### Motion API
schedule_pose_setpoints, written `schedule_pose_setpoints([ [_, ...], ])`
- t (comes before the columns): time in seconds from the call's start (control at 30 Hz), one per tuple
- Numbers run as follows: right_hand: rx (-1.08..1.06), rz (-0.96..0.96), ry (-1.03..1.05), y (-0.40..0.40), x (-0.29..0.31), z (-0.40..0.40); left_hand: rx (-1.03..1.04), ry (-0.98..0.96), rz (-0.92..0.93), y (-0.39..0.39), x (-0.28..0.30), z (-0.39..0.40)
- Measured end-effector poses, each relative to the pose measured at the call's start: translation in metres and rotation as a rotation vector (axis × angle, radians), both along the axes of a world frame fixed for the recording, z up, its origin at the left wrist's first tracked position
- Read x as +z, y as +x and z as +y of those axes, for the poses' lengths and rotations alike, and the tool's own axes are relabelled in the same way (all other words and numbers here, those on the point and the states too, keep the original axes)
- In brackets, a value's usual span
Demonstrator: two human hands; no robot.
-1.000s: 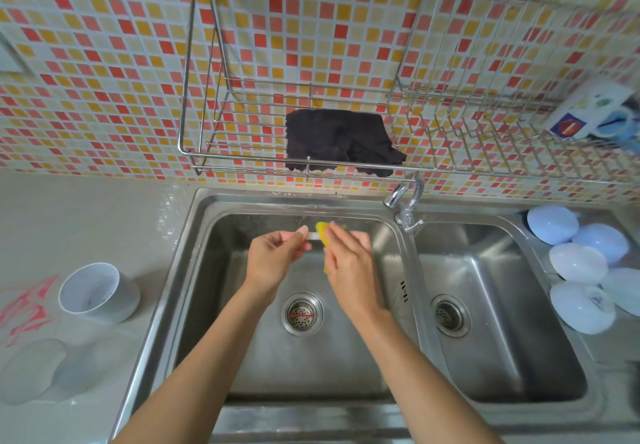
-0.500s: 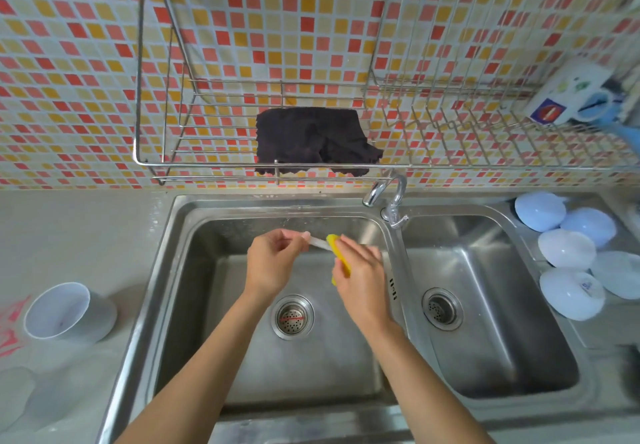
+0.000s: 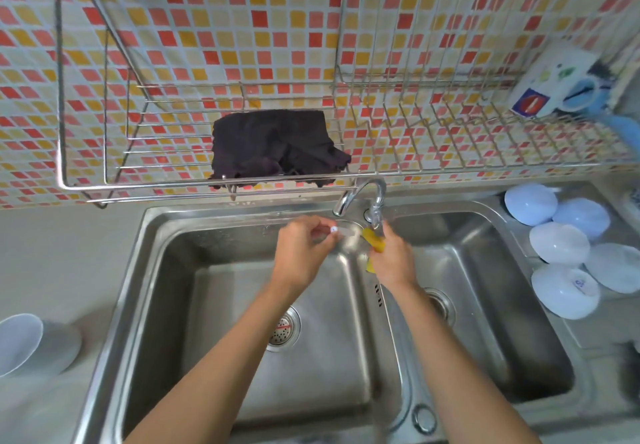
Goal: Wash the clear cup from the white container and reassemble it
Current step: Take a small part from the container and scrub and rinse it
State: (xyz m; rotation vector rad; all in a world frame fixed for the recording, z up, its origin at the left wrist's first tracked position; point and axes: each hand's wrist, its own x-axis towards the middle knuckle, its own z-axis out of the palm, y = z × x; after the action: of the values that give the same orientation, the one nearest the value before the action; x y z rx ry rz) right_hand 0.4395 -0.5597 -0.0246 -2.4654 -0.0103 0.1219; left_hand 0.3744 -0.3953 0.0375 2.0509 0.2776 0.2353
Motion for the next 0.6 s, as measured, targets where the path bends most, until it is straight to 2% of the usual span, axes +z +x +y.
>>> schedule_pose_setpoints([
  [0.13,0.059,0.034,-0.006,0.001,-0.006,0.0,0.019,0.036,-0.008,0.007,0.0,-0.006],
  [0.23,0.06,-0.012,0.016,0.0,-0.004,-0.004,0.02,0.051,-0.011,0.009,-0.001,-0.008],
  [0.5,-0.036,-0.118,0.125,-0.008,-0.009,-0.015,0.023,0.111,-0.047,0.003,0.0,-0.002],
  [0.6,-0.108,-0.025,0.252,-0.013,-0.01,-0.022,0.054,0.087,-0.076,0.001,-0.001,0.001],
])
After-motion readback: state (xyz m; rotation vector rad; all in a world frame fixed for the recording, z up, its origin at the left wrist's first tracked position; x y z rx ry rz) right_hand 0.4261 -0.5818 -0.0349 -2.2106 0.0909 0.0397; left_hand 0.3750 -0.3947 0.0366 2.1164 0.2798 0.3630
